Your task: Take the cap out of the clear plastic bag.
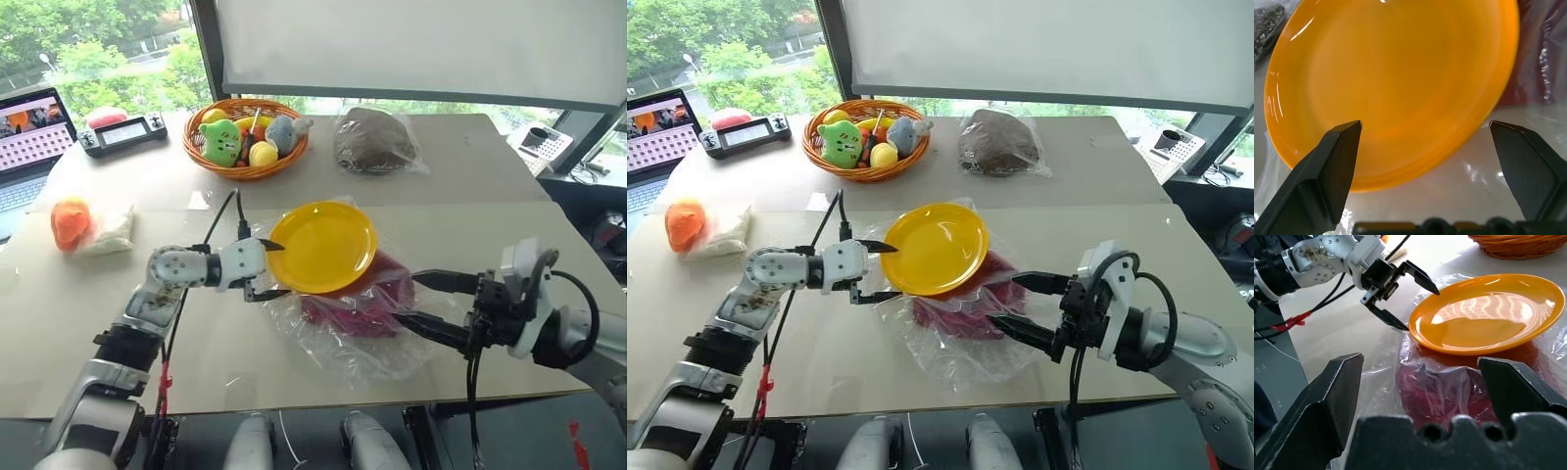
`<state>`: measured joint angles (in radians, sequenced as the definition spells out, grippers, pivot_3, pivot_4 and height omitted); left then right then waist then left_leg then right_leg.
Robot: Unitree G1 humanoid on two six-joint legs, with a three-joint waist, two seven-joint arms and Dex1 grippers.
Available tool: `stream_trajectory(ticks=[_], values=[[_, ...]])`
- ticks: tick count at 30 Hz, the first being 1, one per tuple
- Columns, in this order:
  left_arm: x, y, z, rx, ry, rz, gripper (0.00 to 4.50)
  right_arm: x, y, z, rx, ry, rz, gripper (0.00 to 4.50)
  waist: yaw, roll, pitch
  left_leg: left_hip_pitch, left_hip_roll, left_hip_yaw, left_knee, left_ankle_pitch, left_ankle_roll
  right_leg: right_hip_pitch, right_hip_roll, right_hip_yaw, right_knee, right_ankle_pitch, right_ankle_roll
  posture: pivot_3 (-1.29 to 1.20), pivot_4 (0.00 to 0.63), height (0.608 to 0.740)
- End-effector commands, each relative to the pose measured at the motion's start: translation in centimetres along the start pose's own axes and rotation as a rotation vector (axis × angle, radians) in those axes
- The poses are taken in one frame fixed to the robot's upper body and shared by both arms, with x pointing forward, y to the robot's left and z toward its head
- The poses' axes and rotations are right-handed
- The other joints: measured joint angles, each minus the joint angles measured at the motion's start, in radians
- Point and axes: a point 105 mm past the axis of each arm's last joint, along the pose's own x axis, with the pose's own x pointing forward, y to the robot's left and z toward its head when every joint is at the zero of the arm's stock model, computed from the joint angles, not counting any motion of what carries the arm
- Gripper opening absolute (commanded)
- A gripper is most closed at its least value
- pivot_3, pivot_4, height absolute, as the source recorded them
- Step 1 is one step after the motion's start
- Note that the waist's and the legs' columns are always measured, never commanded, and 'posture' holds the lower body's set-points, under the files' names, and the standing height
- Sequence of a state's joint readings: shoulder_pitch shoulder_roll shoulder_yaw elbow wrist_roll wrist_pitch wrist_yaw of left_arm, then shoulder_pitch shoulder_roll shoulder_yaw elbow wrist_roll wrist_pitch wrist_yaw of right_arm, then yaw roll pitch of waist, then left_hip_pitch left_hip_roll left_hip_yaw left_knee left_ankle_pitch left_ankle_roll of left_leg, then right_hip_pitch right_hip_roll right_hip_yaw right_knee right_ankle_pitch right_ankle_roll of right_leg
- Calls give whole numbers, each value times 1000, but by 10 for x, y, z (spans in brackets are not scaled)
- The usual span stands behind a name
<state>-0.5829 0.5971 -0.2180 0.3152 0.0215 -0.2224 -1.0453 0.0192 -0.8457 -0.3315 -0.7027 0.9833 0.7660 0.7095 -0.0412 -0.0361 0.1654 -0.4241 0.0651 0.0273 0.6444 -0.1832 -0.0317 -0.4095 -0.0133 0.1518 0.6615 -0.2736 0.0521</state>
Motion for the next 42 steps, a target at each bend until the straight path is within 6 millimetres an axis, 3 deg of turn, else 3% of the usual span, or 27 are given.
stream_trajectory(ticks=[1,5,8,18,26,31,35,38,42], values=[[8,16,15,82,-55,94,4490,-1,6,10,-39,-42,-5,4456,0,0,0,0,0,0,0,0,0,0,0,0,0,0,0,0,150,740],[13,12,16,114,-60,77,4490,0,7,9,-37,-43,-10,4456,-2,0,0,0,0,0,0,0,0,0,0,0,0,0,0,0,150,740],[14,9,18,120,-72,57,3756,0,7,10,-37,-50,-16,4500,-2,0,0,0,0,0,0,0,0,0,0,0,0,0,0,0,150,740],[16,6,25,111,-80,36,98,1,7,8,-38,-46,-21,4500,-2,0,0,0,0,0,0,0,0,0,0,0,0,0,0,0,150,740],[15,2,19,127,-50,47,15,2,6,7,-39,-49,-28,4500,-2,0,0,2,0,0,0,0,0,3,0,0,0,-1,2,0,150,740],[16,10,15,241,-9,117,15,5,4,7,-40,-53,-28,4500,-1,0,0,2,0,-1,0,0,0,3,0,0,0,-1,2,0,150,740],[11,29,15,550,57,304,15,9,4,6,-36,-60,-16,4500,-3,0,0,2,0,-1,0,0,0,3,0,0,-1,-1,2,0,150,740],[3,39,14,672,69,408,15,11,4,5,-32,-65,-8,4500,-2,0,0,2,0,-1,0,0,1,3,0,0,-2,-1,2,0,150,740],[-27,64,-3,788,179,586,15,15,2,4,-32,-65,3,4500,0,-1,0,1,0,-1,0,0,1,3,-1,-1,-2,-1,2,0,150,740]])
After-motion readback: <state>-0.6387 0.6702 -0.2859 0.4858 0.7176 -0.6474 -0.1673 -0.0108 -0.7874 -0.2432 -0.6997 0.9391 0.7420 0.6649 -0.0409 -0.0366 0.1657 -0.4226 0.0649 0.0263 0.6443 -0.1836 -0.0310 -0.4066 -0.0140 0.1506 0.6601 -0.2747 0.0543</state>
